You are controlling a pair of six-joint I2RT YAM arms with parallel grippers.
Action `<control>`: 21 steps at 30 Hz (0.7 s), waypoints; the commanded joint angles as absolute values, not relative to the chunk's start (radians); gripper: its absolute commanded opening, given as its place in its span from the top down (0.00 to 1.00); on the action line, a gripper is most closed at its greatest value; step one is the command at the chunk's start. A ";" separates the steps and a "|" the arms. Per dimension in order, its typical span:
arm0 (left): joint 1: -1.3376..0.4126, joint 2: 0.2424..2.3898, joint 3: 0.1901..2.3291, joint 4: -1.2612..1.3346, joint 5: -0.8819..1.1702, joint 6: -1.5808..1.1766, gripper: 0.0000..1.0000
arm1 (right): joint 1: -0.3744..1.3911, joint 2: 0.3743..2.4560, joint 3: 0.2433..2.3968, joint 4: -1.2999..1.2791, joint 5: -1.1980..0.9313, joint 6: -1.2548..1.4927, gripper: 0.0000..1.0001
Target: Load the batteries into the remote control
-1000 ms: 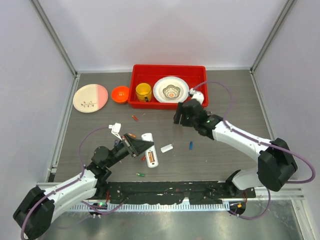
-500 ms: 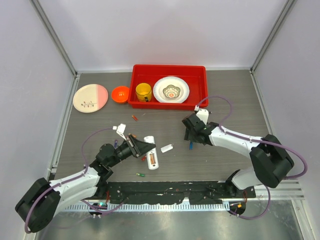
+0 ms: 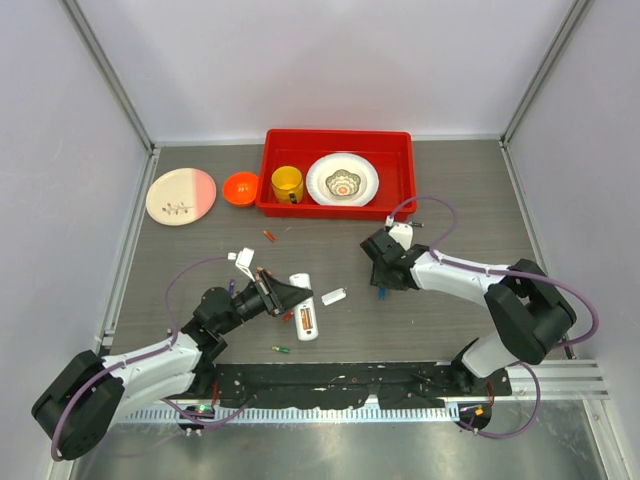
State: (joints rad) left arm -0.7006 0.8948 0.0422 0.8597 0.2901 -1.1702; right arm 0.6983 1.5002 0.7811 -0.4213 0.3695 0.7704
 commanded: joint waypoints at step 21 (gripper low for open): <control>-0.706 0.897 0.040 0.940 0.299 -1.166 1.00 | 0.706 1.525 0.732 -0.400 0.331 0.798 0.81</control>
State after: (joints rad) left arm -0.7010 0.8970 0.0422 0.8650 0.2901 -1.1702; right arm 0.6983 1.5097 0.7650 -0.4110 0.3668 0.7742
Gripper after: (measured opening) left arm 0.299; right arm 0.220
